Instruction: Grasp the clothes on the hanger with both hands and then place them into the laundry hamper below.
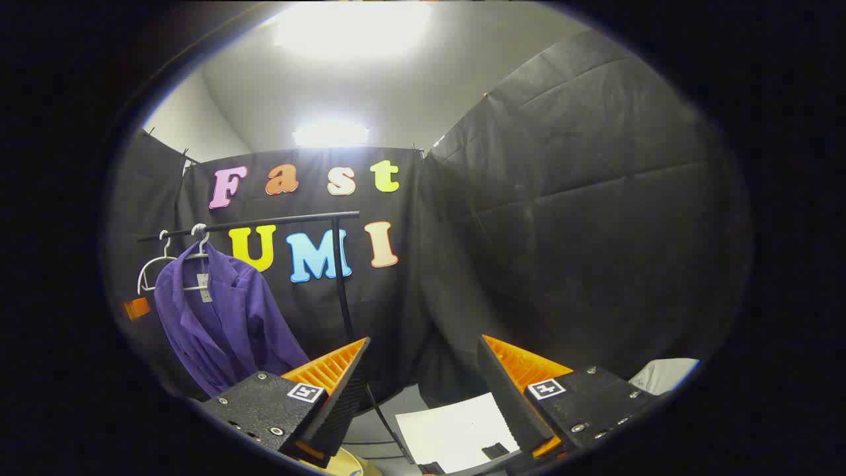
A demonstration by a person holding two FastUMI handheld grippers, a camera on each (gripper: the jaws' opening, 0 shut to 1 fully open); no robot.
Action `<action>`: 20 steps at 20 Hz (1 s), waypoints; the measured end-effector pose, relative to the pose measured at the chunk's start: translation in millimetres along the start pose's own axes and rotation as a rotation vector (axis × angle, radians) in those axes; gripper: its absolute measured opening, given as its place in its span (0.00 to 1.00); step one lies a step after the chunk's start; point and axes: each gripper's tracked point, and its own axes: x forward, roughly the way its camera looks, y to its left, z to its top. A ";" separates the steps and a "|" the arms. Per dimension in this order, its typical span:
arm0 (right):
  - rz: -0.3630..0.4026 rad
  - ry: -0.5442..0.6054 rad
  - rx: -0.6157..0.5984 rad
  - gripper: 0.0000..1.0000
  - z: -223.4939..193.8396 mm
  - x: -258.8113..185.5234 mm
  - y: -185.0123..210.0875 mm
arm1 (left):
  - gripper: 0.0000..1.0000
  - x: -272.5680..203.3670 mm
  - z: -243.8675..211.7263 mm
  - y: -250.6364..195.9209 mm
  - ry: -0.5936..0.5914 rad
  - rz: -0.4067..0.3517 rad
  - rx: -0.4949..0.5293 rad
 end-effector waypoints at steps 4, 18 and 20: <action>0.030 0.008 -0.003 0.96 -0.5 6.5 23.5 | 0.92 1.2 0.9 1.7 -0.019 -0.068 0.026; 0.101 0.031 -0.064 0.96 -21.5 -8.0 70.4 | 0.92 -19.1 6.2 53.2 -0.066 -0.111 0.007; 0.105 0.051 -0.065 0.96 -25.3 -7.4 67.0 | 0.92 -29.6 -4.1 64.9 -0.056 -0.098 -0.002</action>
